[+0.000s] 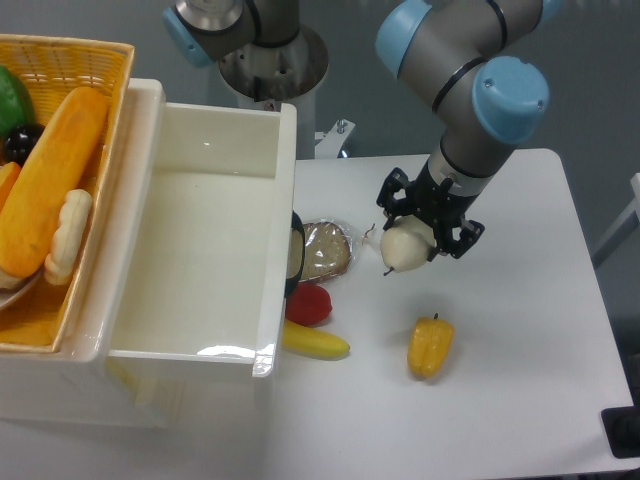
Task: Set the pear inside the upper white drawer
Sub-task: 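Close the gripper on the white pear and lift it off the table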
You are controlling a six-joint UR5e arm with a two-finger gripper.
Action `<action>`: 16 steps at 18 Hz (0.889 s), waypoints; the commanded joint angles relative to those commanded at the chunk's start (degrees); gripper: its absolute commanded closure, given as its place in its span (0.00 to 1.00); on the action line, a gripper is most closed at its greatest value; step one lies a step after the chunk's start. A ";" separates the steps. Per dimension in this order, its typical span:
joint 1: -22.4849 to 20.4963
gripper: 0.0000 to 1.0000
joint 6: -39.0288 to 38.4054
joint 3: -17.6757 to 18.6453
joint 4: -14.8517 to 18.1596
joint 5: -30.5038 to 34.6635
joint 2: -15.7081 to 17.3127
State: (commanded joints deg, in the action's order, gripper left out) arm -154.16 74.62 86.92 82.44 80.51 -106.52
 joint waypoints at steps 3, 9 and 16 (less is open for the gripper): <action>-0.17 0.62 0.00 0.09 0.00 0.00 0.35; -0.26 0.62 -0.53 -0.44 0.00 -0.09 0.44; -0.79 0.62 -1.23 -0.61 1.58 -0.09 1.58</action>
State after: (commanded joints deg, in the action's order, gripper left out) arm -154.95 73.39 86.31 84.02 80.42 -104.94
